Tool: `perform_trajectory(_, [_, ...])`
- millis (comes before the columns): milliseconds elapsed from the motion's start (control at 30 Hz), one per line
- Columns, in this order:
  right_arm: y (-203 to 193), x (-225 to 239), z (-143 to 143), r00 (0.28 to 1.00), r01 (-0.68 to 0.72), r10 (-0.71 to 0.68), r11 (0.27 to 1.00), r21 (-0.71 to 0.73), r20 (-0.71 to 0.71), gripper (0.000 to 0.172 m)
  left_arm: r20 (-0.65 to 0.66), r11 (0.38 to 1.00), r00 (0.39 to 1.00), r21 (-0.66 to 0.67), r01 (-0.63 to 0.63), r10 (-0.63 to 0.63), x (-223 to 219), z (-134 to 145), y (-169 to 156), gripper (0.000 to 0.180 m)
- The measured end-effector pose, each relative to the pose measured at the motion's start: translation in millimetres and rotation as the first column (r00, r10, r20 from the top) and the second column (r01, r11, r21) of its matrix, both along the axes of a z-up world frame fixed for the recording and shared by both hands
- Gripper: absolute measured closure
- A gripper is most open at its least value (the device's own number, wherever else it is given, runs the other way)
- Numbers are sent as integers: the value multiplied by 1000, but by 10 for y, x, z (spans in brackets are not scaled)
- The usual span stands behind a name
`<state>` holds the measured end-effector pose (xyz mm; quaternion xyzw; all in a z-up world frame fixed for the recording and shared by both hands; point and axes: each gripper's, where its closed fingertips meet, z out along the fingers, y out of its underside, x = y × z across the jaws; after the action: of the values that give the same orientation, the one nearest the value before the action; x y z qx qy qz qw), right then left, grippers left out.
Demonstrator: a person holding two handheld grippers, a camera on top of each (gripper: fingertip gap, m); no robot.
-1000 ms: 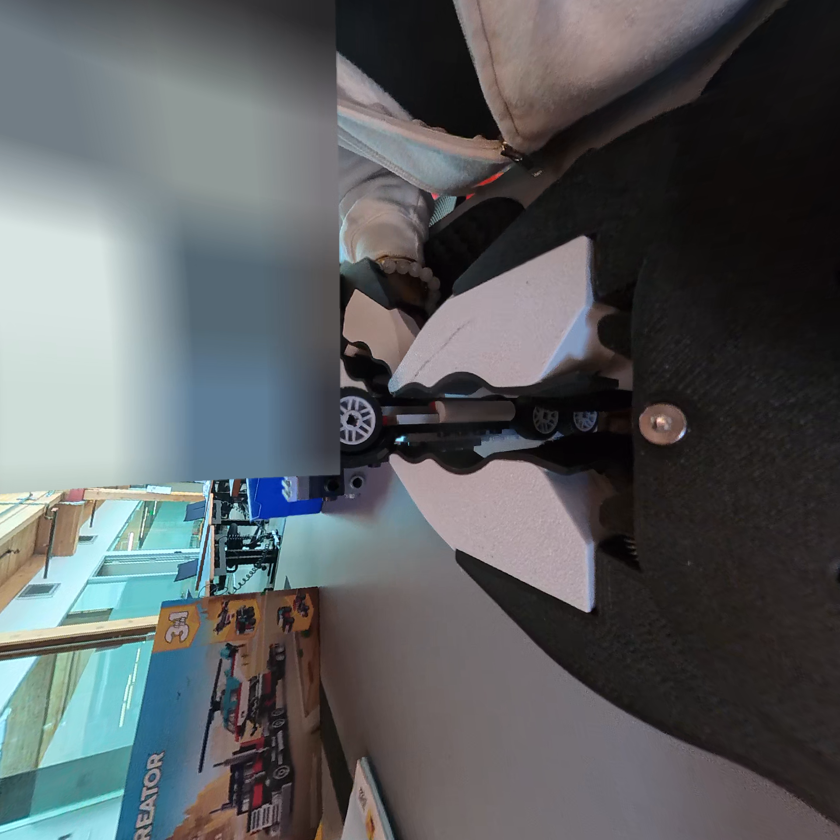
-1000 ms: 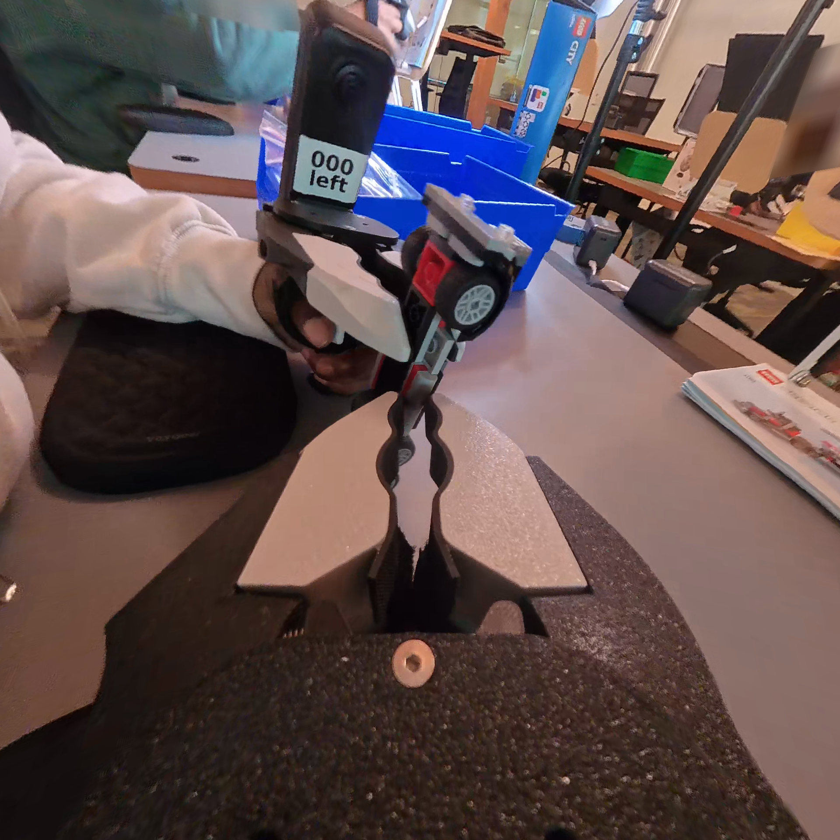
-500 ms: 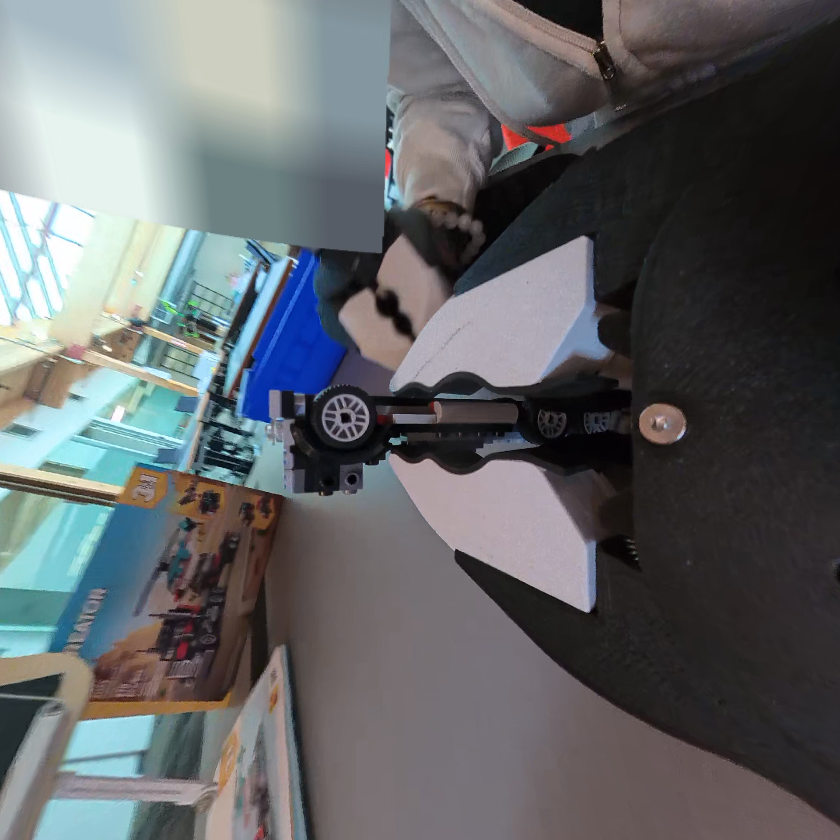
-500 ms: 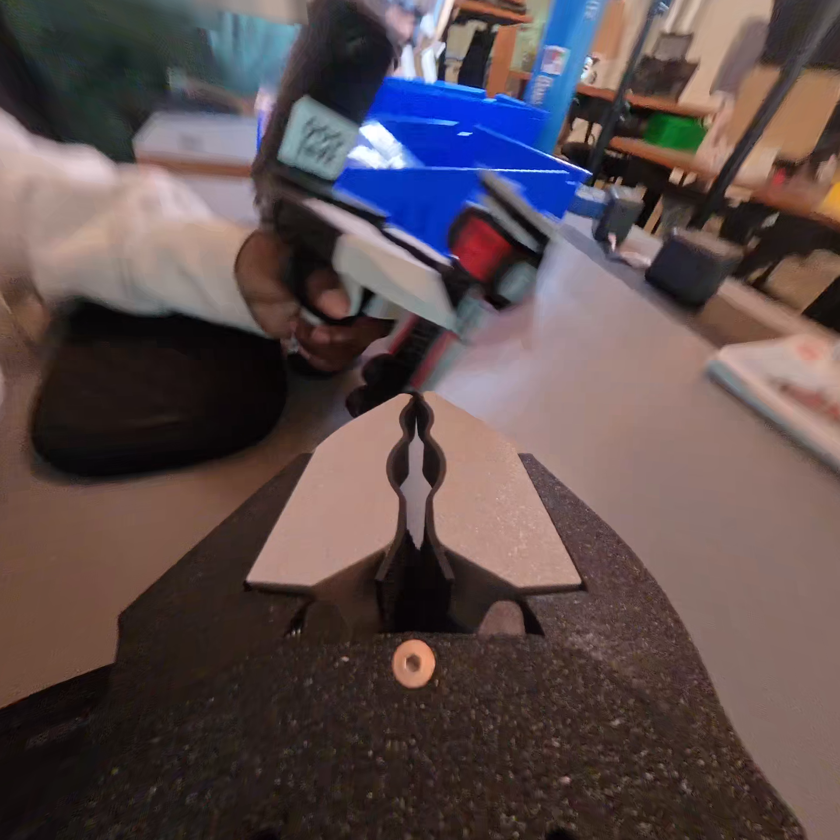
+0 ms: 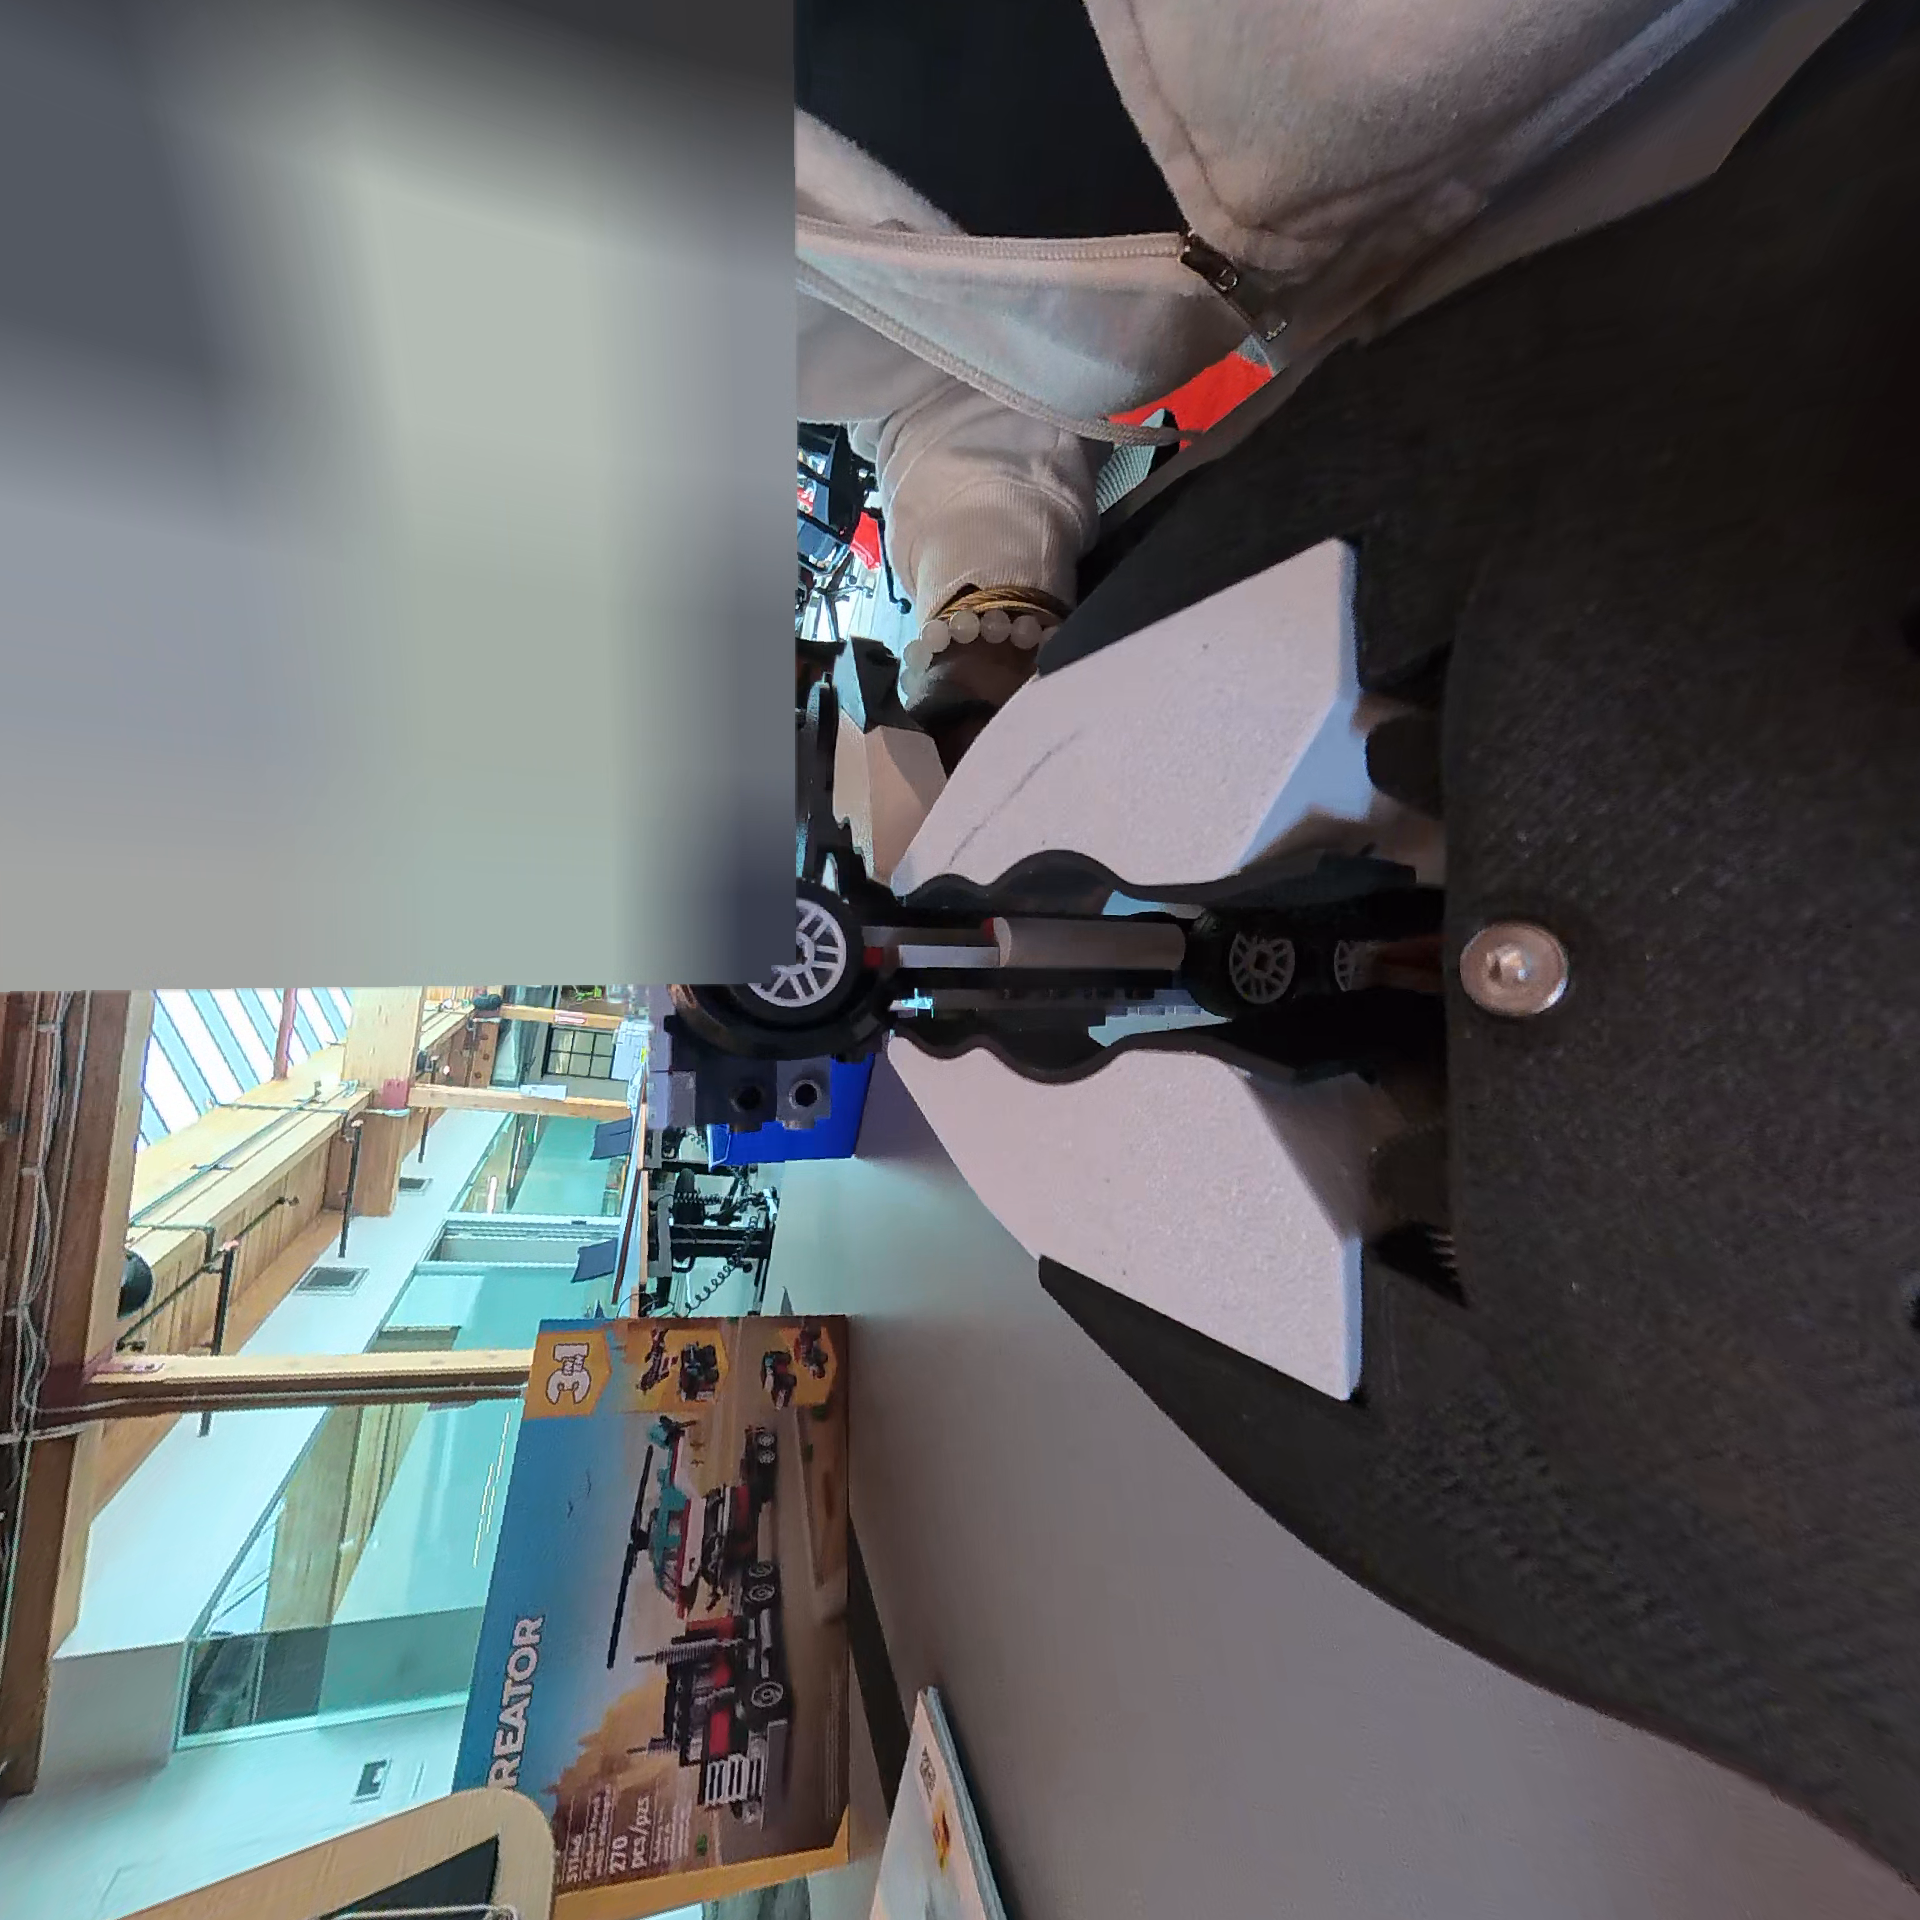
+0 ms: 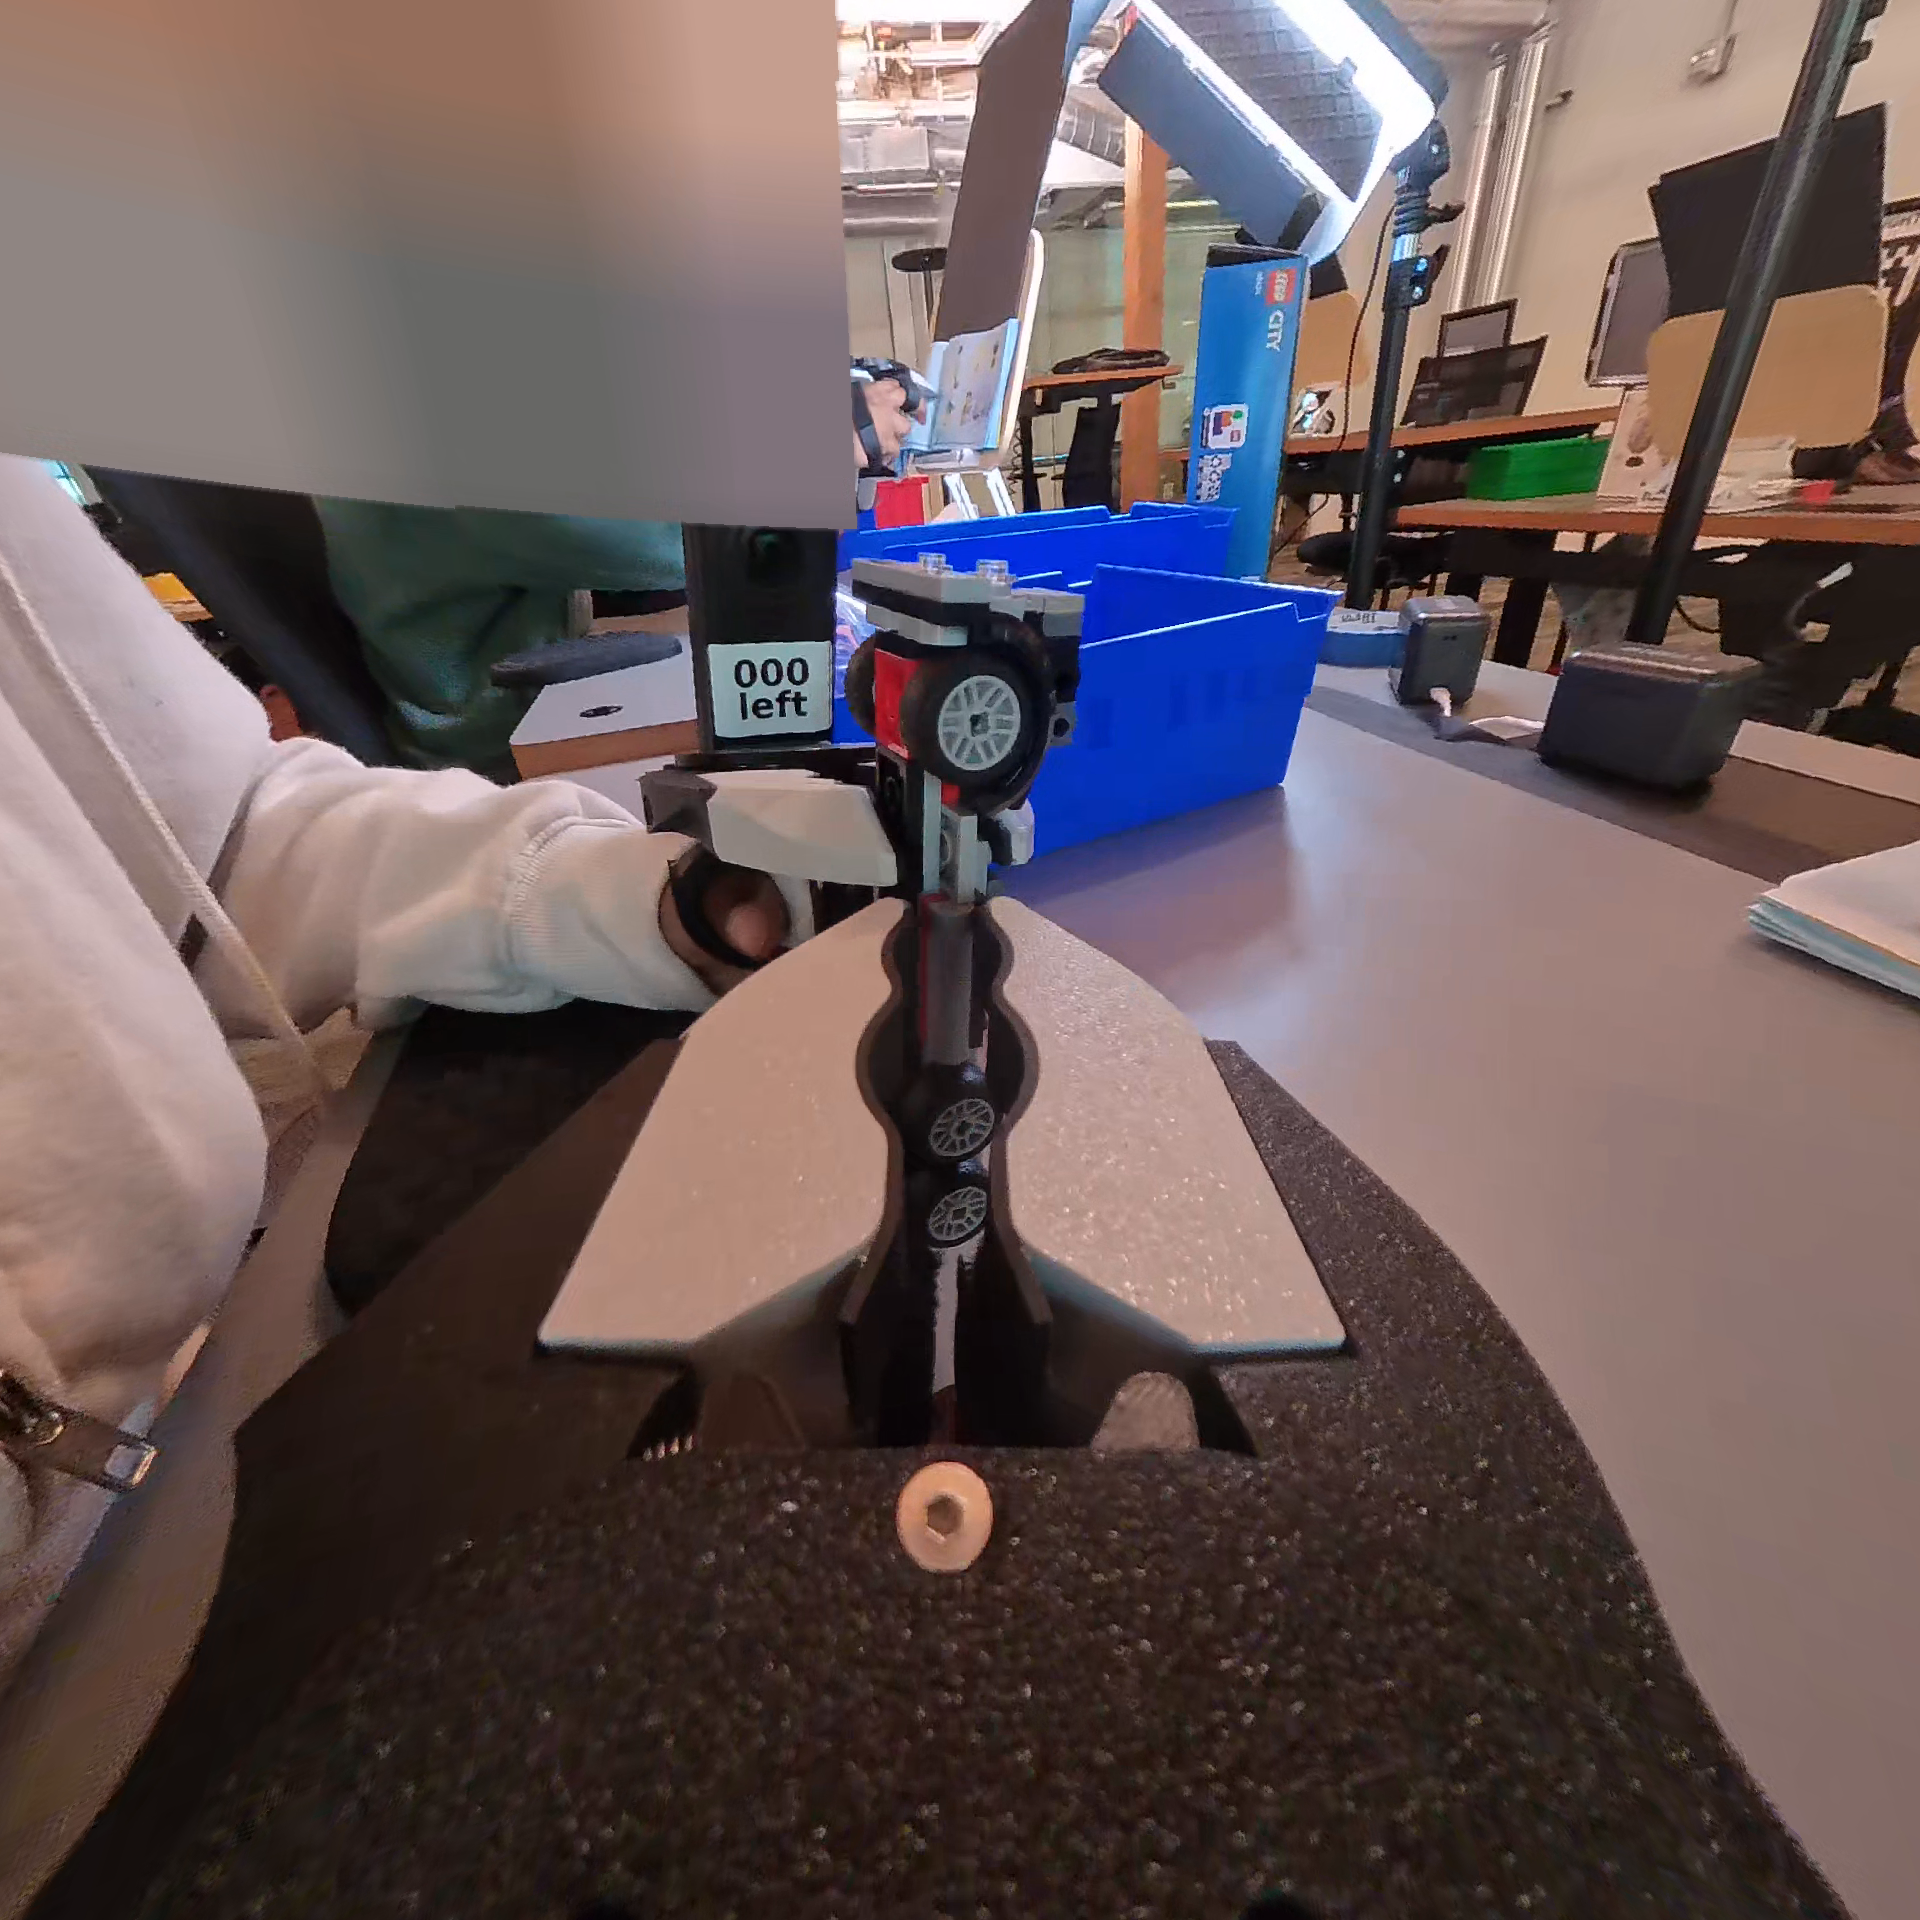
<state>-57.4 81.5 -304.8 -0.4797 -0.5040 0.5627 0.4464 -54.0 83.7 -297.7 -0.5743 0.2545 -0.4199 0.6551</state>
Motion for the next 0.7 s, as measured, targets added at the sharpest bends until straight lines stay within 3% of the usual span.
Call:
perform_trajectory(133, [18,8,-17,1000,-11,11,1000,-8,-4,164,-8,1000,1000,-15,0,0,9,-15,17,161])
perform_trajectory(300, [72,-5,-78,999,46,-48,993,109,11,164,-23,997,998,-62,-56,55,-6,-58,100,161])
perform_trajectory(700, [161,-17,-189,998,22,-28,994,105,54,162,11,964,990,-230,-134,140,-42,-152,268,161])
